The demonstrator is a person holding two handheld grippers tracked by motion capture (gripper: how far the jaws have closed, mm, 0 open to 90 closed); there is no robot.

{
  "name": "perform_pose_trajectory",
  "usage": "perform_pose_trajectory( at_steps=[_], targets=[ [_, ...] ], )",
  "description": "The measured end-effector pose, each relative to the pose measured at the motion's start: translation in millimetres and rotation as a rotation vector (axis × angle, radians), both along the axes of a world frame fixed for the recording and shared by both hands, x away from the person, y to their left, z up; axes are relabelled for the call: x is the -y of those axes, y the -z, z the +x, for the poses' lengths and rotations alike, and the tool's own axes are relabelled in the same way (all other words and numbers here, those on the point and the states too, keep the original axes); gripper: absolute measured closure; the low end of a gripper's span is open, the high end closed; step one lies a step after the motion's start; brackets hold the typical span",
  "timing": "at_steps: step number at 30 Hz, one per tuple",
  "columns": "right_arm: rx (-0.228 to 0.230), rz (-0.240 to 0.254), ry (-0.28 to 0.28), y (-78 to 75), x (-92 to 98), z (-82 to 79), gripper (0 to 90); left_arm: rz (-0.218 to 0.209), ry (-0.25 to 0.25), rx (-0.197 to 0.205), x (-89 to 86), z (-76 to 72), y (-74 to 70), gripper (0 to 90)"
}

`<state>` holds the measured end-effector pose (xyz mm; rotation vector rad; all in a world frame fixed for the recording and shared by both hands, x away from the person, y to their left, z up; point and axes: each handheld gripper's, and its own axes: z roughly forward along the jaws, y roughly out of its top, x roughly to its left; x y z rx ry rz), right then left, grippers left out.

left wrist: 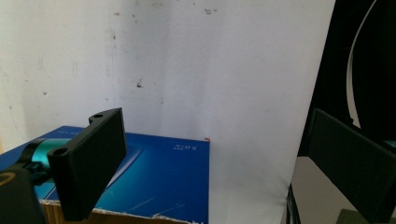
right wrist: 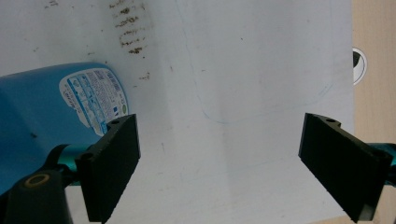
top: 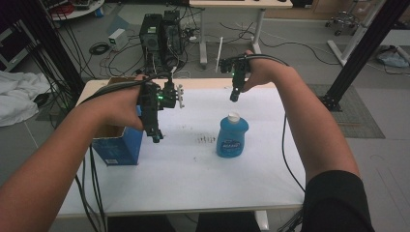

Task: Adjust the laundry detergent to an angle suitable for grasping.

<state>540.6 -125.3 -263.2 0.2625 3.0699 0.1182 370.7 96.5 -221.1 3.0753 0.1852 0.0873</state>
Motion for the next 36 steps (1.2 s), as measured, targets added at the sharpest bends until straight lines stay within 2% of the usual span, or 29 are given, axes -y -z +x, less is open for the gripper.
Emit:
perform_pose_trajectory(
  at_steps=[6,9,10,15,22,28,36],
  targets=[
    [0.001,0.001,-0.005,2.2,1.0,1.8,11.8,-0.003,-0.011,-0.005,0.7,1.3,0.9,5.4],
    [0.001,-0.004,-0.004,2.9,2.0,2.2,11.8,0.0,-0.001,-0.013,1.9,3.2,1.1,5.4],
    [0.002,-0.008,0.0,4.4,3.2,2.1,11.8,0.008,-0.016,-0.002,3.8,4.0,3.2,5.4],
    [0.004,0.004,0.003,6.7,5.6,-0.5,11.8,0.016,-0.002,-0.009,7.4,0.3,5.9,5.4],
    [0.009,0.002,0.025,3.7,7.6,-5.1,11.8,0.004,-0.008,0.001,7.9,-2.4,4.2,5.4],
    [0.014,-0.002,-0.002,5.1,-0.1,-8.2,11.8,0.003,-0.014,0.01,6.9,-3.8,2.9,5.4],
    [0.014,-0.007,0.015,6.0,1.4,-5.1,11.8,0.0,-0.014,0.01,2.8,-1.3,2.7,5.4]
  ],
)
